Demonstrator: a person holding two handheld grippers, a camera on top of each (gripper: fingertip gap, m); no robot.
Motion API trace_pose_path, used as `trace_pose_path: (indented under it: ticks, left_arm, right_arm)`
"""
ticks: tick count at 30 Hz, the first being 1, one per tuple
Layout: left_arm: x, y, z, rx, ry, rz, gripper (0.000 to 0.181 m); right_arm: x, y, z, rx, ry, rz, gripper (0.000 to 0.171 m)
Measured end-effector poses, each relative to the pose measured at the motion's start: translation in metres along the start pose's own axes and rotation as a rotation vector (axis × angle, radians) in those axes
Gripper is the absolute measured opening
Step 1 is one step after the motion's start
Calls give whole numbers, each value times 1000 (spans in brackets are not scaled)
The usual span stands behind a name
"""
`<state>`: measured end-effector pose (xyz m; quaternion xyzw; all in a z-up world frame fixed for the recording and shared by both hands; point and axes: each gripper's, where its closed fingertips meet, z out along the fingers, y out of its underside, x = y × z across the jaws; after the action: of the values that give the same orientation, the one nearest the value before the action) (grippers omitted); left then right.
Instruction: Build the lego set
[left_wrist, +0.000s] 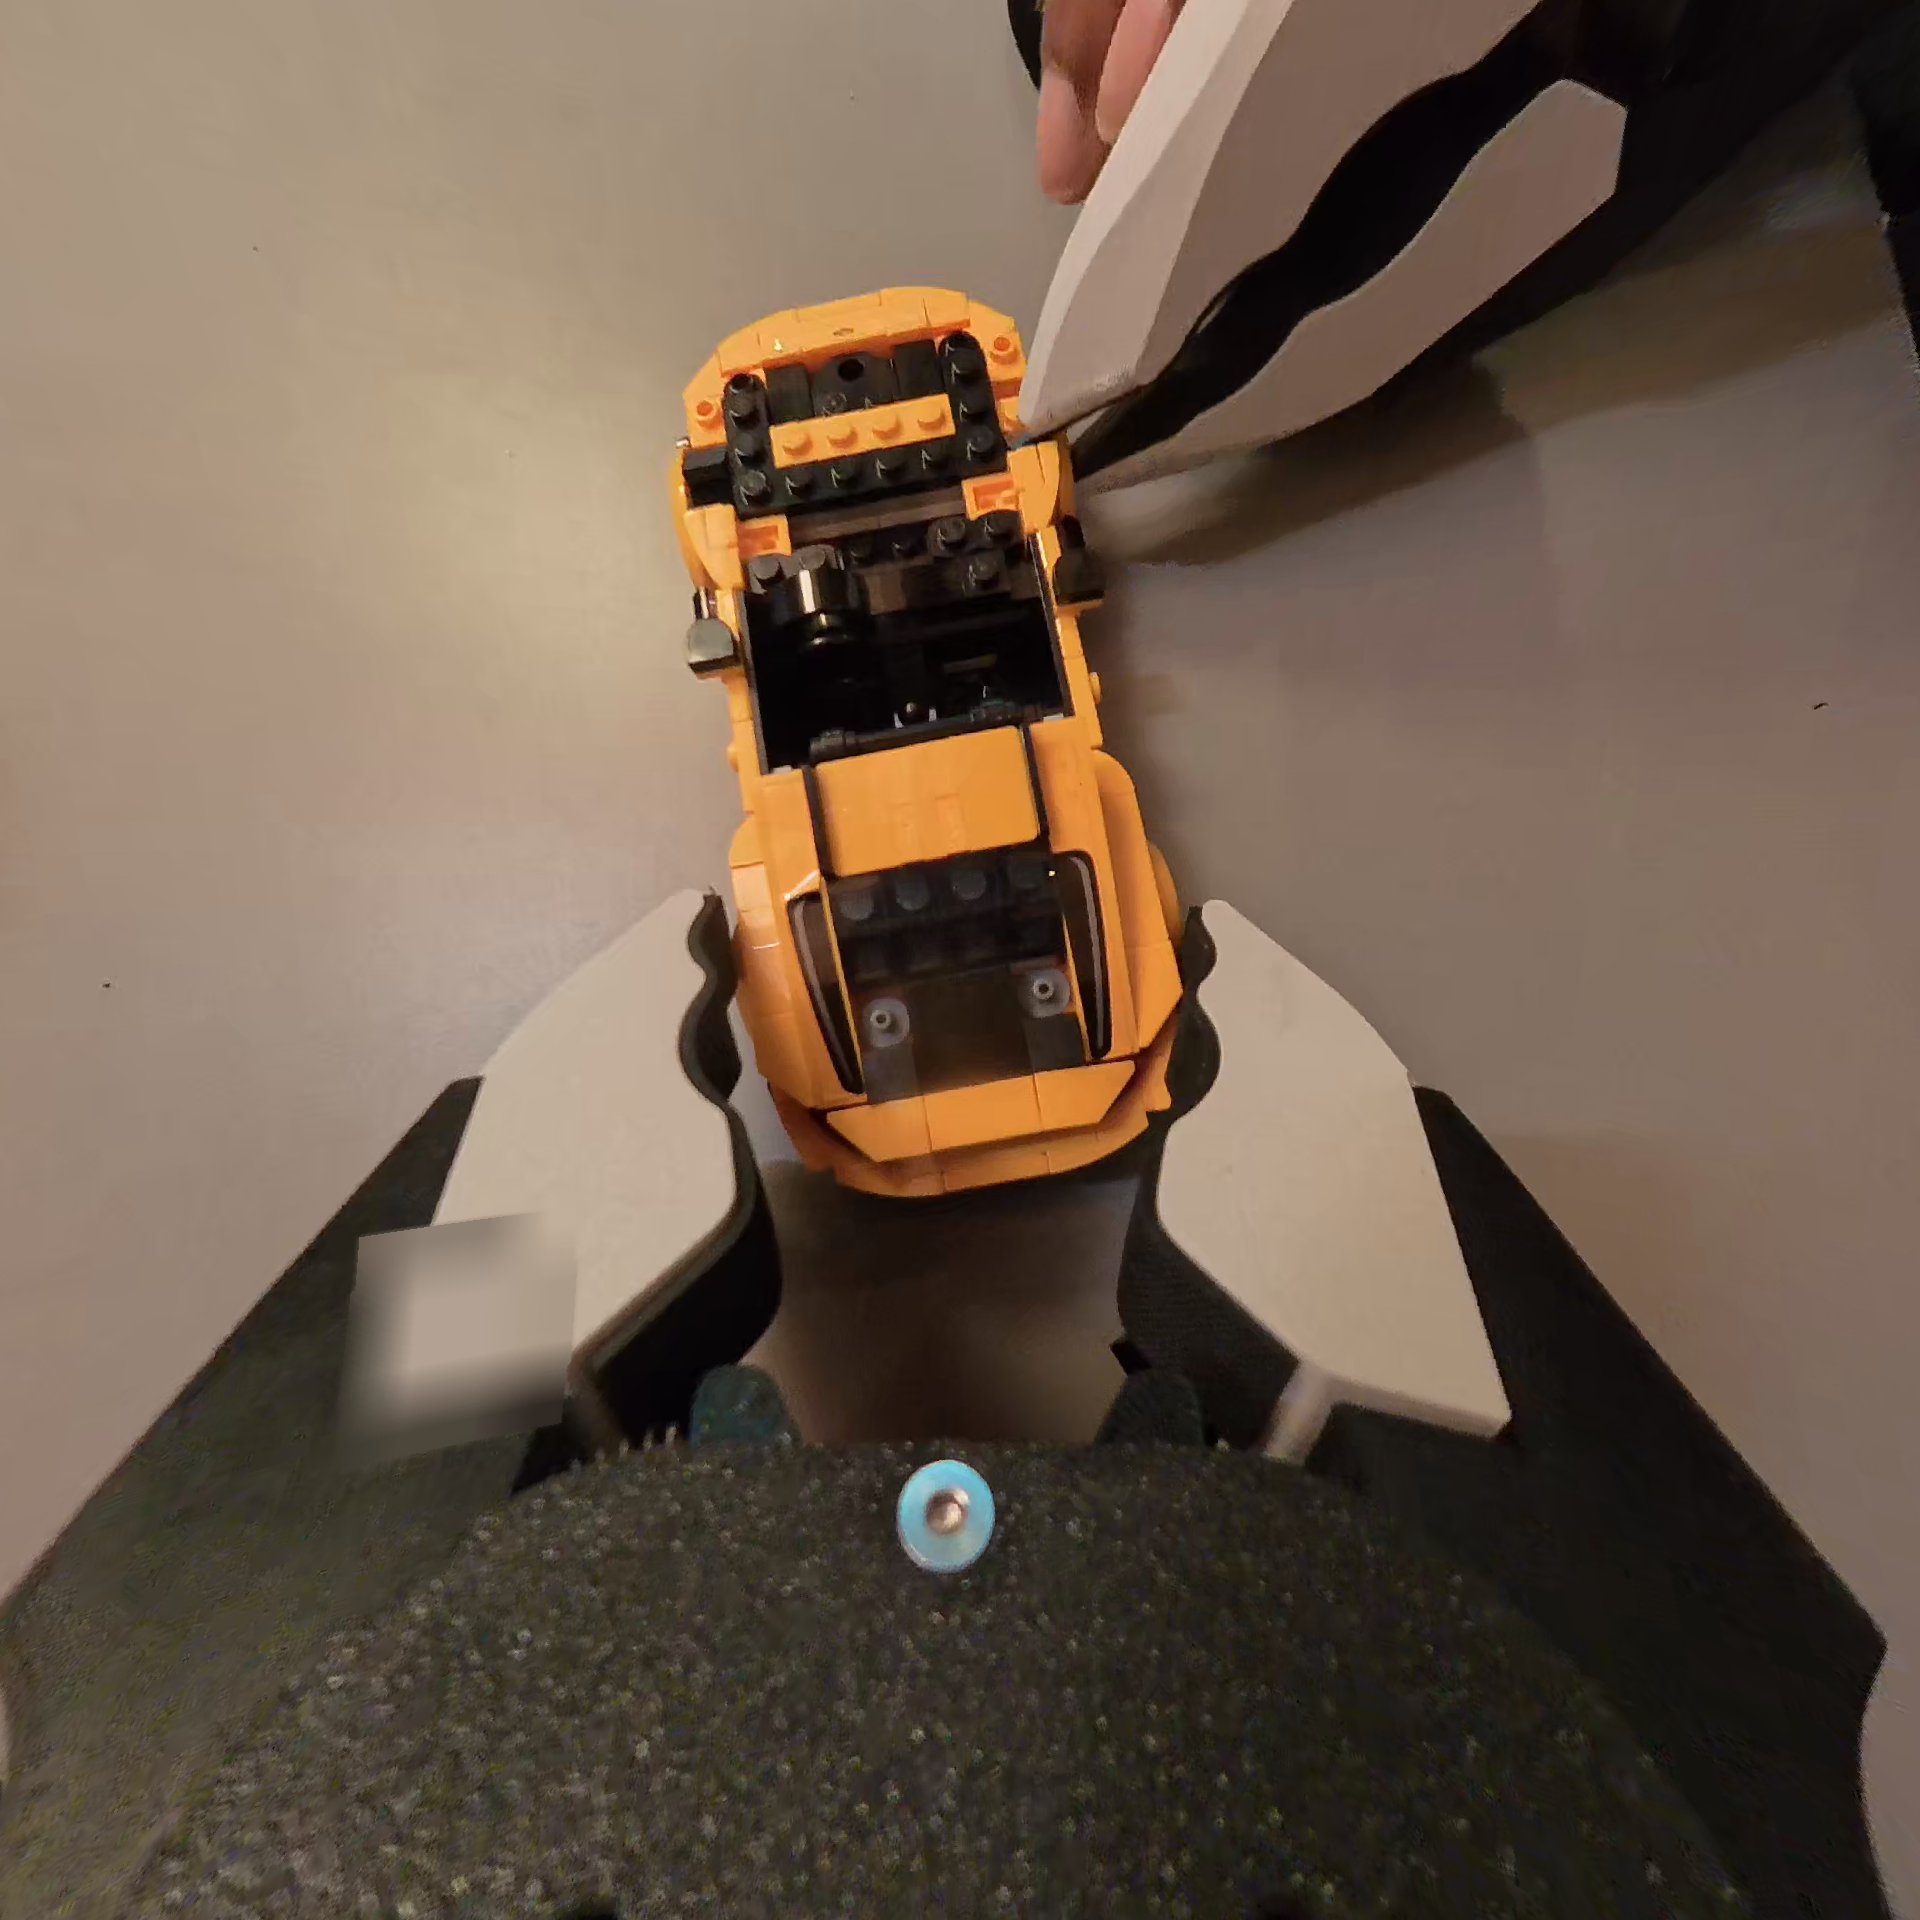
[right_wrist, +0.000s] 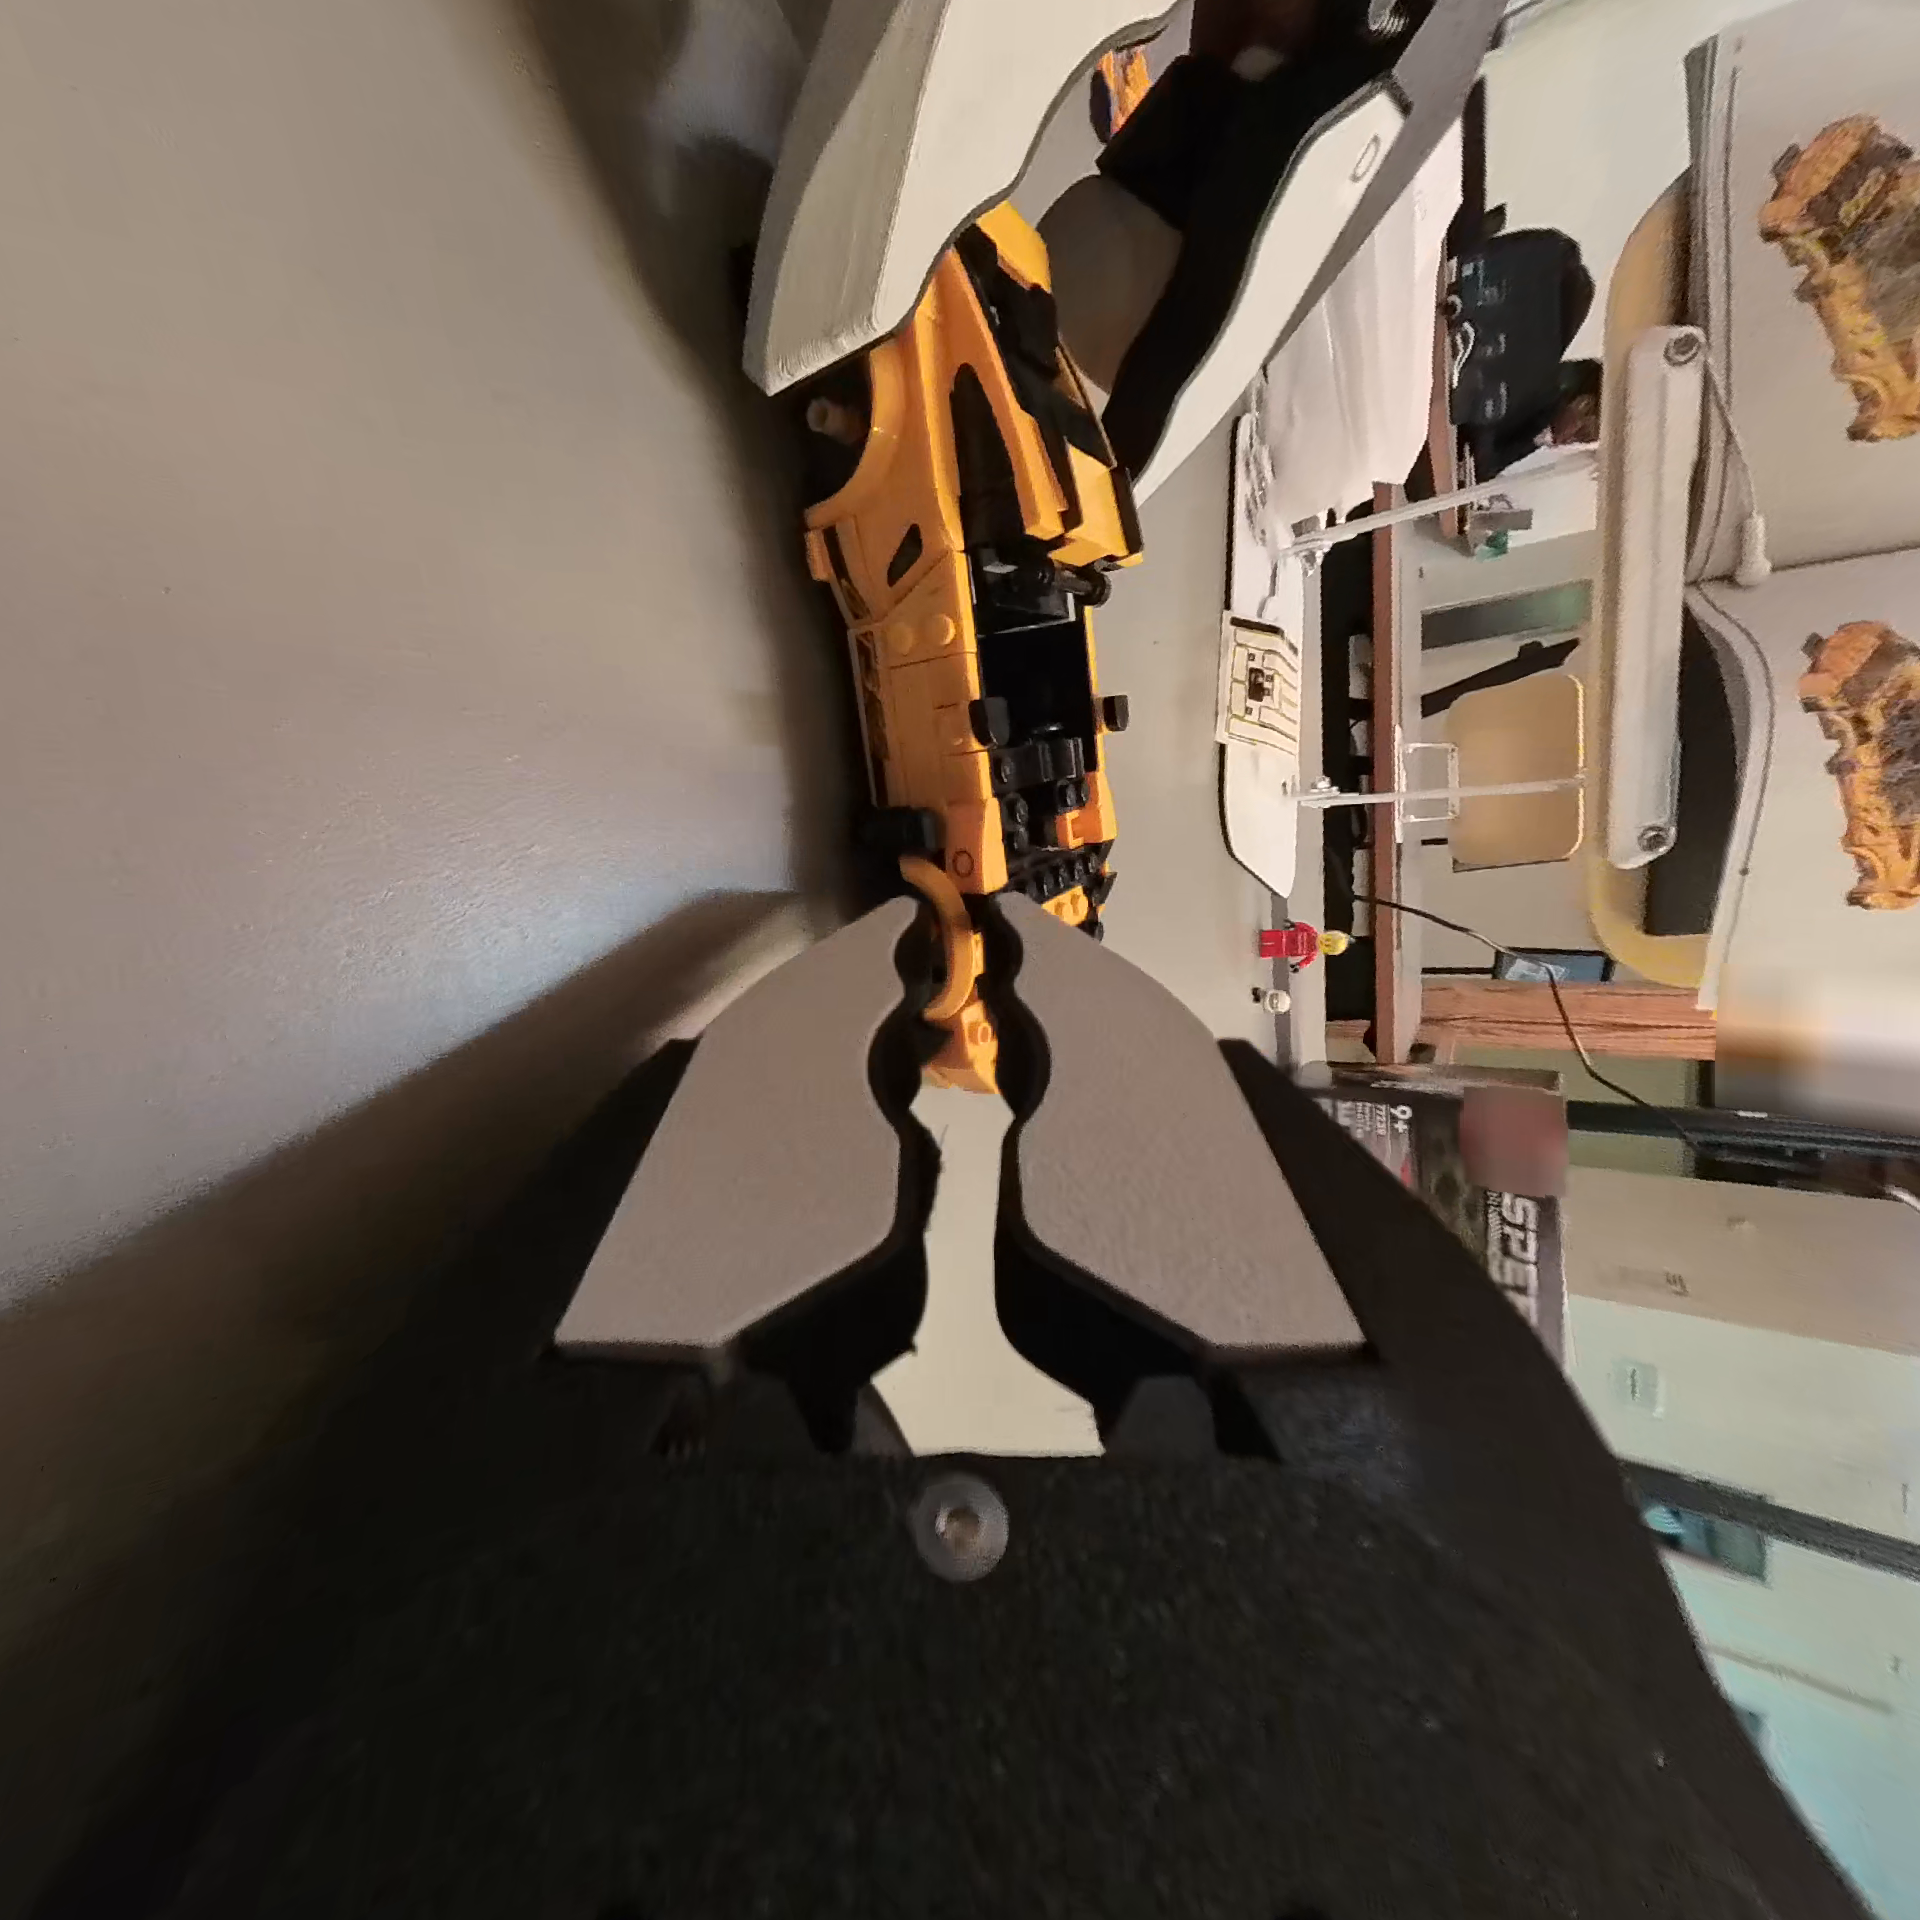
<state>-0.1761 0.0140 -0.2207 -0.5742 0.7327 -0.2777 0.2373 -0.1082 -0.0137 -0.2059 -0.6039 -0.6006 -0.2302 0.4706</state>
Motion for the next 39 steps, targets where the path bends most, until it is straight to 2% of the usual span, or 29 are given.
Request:
trace_pose_path:
  ticks: [9,17,19,24,26,30,32,34,37,39]
  left_arm:
    - [-1,1,0,-11,-6,8,81]
    - [-2,1,-1,-2,7,19,81]
    - [-3,2,-2,-7,26,53,81]
    - [-14,8,-3,-73,110,215,84]
    - [-23,12,-3,-115,131,291,87]
    - [-40,11,1,-189,166,351,95]
    - [-56,12,0,-240,143,369,91]
    - [-74,13,-2,-273,96,348,85]
    - [-103,13,-5,-263,-37,268,60]
    - [-126,12,-5,-222,-196,179,43]
  right_arm:
    - [1,0,1,-13,-10,-96,7]
    - [2,-2,2,-6,23,-37,7]
    - [7,-3,-4,22,35,19,18]
    - [25,13,-13,65,-50,281,30]
    - [29,20,-9,87,-176,399,43]
    - [20,29,9,71,-555,592,83]
    - [13,27,16,66,-706,659,89]
    - [8,21,19,86,-791,716,81]
    - [9,24,22,57,-727,762,70]
    - [5,19,19,20,-680,785,58]
